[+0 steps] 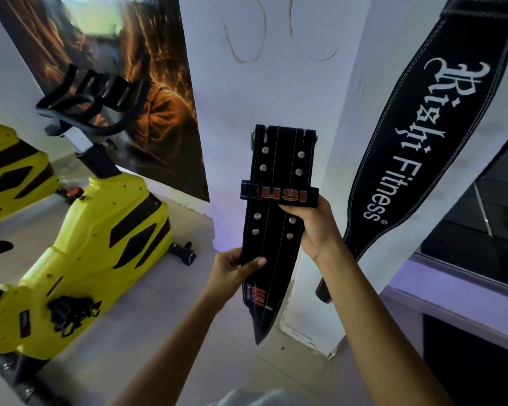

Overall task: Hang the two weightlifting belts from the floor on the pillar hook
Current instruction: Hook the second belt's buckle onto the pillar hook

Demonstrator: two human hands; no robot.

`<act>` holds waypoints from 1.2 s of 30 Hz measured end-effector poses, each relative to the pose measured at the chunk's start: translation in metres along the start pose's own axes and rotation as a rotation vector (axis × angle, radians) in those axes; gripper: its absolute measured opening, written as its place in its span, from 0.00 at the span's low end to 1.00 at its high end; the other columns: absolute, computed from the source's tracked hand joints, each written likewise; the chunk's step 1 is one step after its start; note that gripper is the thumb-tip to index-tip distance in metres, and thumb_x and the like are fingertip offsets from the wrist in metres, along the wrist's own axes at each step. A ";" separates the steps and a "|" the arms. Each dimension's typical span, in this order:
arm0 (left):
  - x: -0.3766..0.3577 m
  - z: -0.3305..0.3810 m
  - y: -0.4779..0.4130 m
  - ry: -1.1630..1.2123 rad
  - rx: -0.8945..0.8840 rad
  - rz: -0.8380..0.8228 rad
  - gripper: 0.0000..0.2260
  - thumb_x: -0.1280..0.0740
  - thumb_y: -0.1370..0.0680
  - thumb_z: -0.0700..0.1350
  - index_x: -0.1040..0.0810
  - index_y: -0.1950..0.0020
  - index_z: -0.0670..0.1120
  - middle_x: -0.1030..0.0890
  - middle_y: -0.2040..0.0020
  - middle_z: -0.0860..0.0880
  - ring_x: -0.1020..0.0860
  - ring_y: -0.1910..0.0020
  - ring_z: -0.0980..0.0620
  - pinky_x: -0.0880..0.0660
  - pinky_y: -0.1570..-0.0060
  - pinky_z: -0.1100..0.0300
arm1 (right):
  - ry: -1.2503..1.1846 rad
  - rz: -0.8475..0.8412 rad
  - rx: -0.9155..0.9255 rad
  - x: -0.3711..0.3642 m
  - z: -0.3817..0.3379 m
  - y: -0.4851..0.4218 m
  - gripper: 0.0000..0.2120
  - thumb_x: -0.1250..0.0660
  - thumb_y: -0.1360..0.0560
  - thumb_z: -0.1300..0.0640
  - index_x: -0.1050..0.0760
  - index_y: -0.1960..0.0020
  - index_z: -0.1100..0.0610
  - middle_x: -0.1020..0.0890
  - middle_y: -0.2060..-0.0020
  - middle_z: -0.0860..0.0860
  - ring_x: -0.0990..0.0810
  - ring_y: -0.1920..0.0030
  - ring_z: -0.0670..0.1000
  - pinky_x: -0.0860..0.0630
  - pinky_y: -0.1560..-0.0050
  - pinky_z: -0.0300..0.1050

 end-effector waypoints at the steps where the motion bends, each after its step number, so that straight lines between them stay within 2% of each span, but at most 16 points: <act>1: -0.001 -0.004 0.000 0.001 0.013 -0.013 0.06 0.28 0.27 0.34 0.16 0.50 0.35 0.12 0.56 0.45 0.14 0.56 0.48 0.19 0.56 0.60 | 0.015 -0.022 0.014 0.000 -0.004 0.000 0.09 0.31 0.28 0.71 0.22 0.53 0.60 0.17 0.67 0.49 0.20 0.71 0.43 0.27 0.75 0.35; 4: -0.005 -0.002 0.000 0.030 0.020 -0.062 0.08 0.28 0.27 0.33 0.16 0.48 0.38 0.13 0.53 0.44 0.14 0.53 0.47 0.19 0.54 0.59 | 0.096 -0.060 0.043 0.001 -0.007 0.005 0.10 0.30 0.27 0.70 0.21 0.53 0.57 0.17 0.69 0.45 0.22 0.72 0.41 0.29 0.75 0.34; 8: -0.006 0.035 -0.006 0.264 -0.066 -0.041 0.19 0.30 0.26 0.37 0.25 0.35 0.37 0.19 0.41 0.36 0.20 0.42 0.38 0.24 0.39 0.40 | 0.206 -0.049 0.061 0.008 0.001 0.016 0.12 0.29 0.29 0.70 0.19 0.55 0.54 0.18 0.69 0.43 0.23 0.70 0.43 0.28 0.71 0.37; 11: -0.007 0.078 -0.016 0.306 -0.086 -0.124 0.30 0.42 0.33 0.25 0.26 0.32 0.41 0.22 0.38 0.33 0.23 0.40 0.36 0.32 0.36 0.33 | 0.239 -0.073 0.044 0.011 0.008 0.027 0.14 0.29 0.30 0.73 0.20 0.53 0.55 0.18 0.72 0.42 0.22 0.71 0.39 0.27 0.71 0.33; 12: -0.007 0.090 -0.018 0.304 -0.074 -0.183 0.33 0.43 0.36 0.25 0.25 0.32 0.41 0.21 0.39 0.33 0.24 0.41 0.36 0.33 0.36 0.31 | 0.262 -0.084 0.038 0.012 0.010 0.031 0.14 0.29 0.29 0.72 0.20 0.52 0.55 0.18 0.71 0.41 0.22 0.71 0.39 0.27 0.70 0.32; 14: -0.008 0.102 -0.021 0.346 -0.024 -0.279 0.31 0.40 0.38 0.33 0.23 0.35 0.41 0.21 0.44 0.37 0.25 0.44 0.37 0.32 0.42 0.36 | 0.289 -0.112 0.039 0.014 0.012 0.038 0.15 0.28 0.30 0.72 0.20 0.49 0.55 0.16 0.68 0.41 0.19 0.68 0.39 0.25 0.66 0.31; 17: -0.009 0.104 -0.024 0.304 -0.007 -0.187 0.17 0.35 0.25 0.42 0.22 0.37 0.42 0.19 0.44 0.41 0.21 0.43 0.41 0.26 0.45 0.45 | 0.326 -0.138 0.031 0.015 0.018 0.046 0.20 0.26 0.31 0.70 0.20 0.46 0.50 0.13 0.59 0.43 0.15 0.57 0.41 0.23 0.60 0.33; 19: -0.013 0.102 -0.024 0.327 -0.032 -0.137 0.13 0.35 0.21 0.41 0.21 0.37 0.41 0.17 0.43 0.40 0.19 0.43 0.42 0.22 0.46 0.48 | 0.323 -0.151 0.012 0.018 0.022 0.051 0.24 0.25 0.31 0.71 0.21 0.46 0.46 0.13 0.56 0.43 0.15 0.55 0.41 0.22 0.59 0.33; 21: -0.017 0.099 -0.021 0.330 -0.051 -0.142 0.13 0.35 0.21 0.40 0.22 0.37 0.40 0.17 0.43 0.41 0.18 0.44 0.43 0.20 0.48 0.50 | 0.333 -0.200 -0.036 0.025 0.023 0.054 0.28 0.26 0.31 0.73 0.23 0.42 0.45 0.13 0.52 0.44 0.15 0.50 0.43 0.21 0.53 0.36; 23: -0.018 0.097 -0.018 0.309 -0.069 -0.166 0.14 0.35 0.21 0.40 0.23 0.36 0.39 0.18 0.42 0.39 0.18 0.44 0.42 0.20 0.45 0.47 | 0.319 -0.379 -0.074 0.028 0.023 0.058 0.34 0.28 0.32 0.75 0.28 0.33 0.50 0.16 0.44 0.52 0.17 0.43 0.50 0.21 0.45 0.46; 25: -0.021 0.096 -0.015 0.285 -0.084 -0.195 0.16 0.35 0.22 0.40 0.24 0.35 0.37 0.19 0.42 0.37 0.19 0.45 0.41 0.22 0.44 0.46 | 0.105 -0.563 -0.094 0.027 0.019 0.062 0.38 0.29 0.32 0.71 0.35 0.26 0.55 0.23 0.36 0.58 0.21 0.38 0.57 0.25 0.38 0.55; 26: -0.022 0.095 -0.013 0.278 -0.081 -0.204 0.16 0.35 0.23 0.40 0.24 0.35 0.37 0.19 0.42 0.35 0.19 0.45 0.40 0.22 0.44 0.46 | -0.045 -0.576 -0.126 0.027 0.015 0.061 0.37 0.28 0.32 0.67 0.35 0.25 0.55 0.25 0.34 0.57 0.22 0.38 0.56 0.25 0.37 0.54; 28: -0.028 0.091 -0.010 0.283 -0.059 -0.206 0.16 0.34 0.24 0.39 0.23 0.37 0.37 0.19 0.43 0.36 0.18 0.46 0.41 0.20 0.46 0.49 | -0.097 -0.415 -0.118 0.029 0.003 0.056 0.29 0.25 0.31 0.50 0.26 0.32 0.53 0.21 0.42 0.51 0.19 0.46 0.50 0.24 0.45 0.45; 30: -0.033 0.085 -0.007 0.287 -0.049 -0.203 0.16 0.33 0.25 0.38 0.22 0.38 0.38 0.18 0.45 0.38 0.18 0.48 0.41 0.19 0.49 0.51 | 0.079 -0.196 -0.095 0.028 -0.005 0.054 0.29 0.28 0.31 0.38 0.21 0.39 0.57 0.19 0.49 0.52 0.20 0.49 0.51 0.26 0.50 0.45; 33: -0.040 0.076 -0.003 0.253 -0.023 -0.183 0.13 0.35 0.25 0.36 0.22 0.40 0.40 0.17 0.47 0.40 0.18 0.47 0.41 0.20 0.49 0.50 | 0.121 0.105 -0.078 0.022 0.000 0.051 0.24 0.31 0.26 0.40 0.20 0.49 0.63 0.19 0.58 0.56 0.19 0.58 0.54 0.24 0.57 0.47; 36: -0.045 0.075 0.004 0.299 0.018 -0.156 0.18 0.42 0.30 0.38 0.22 0.43 0.41 0.18 0.52 0.43 0.20 0.51 0.44 0.23 0.52 0.51 | 0.110 0.193 -0.011 0.019 0.007 0.055 0.18 0.31 0.23 0.46 0.22 0.50 0.63 0.23 0.61 0.57 0.24 0.60 0.56 0.27 0.60 0.50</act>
Point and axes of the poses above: each hand's wrist, its own y-axis away from the middle knuckle, its own x-axis out of the back of the hand, z = x × y, the point moved 3 cm from there along -y, towards the middle knuckle
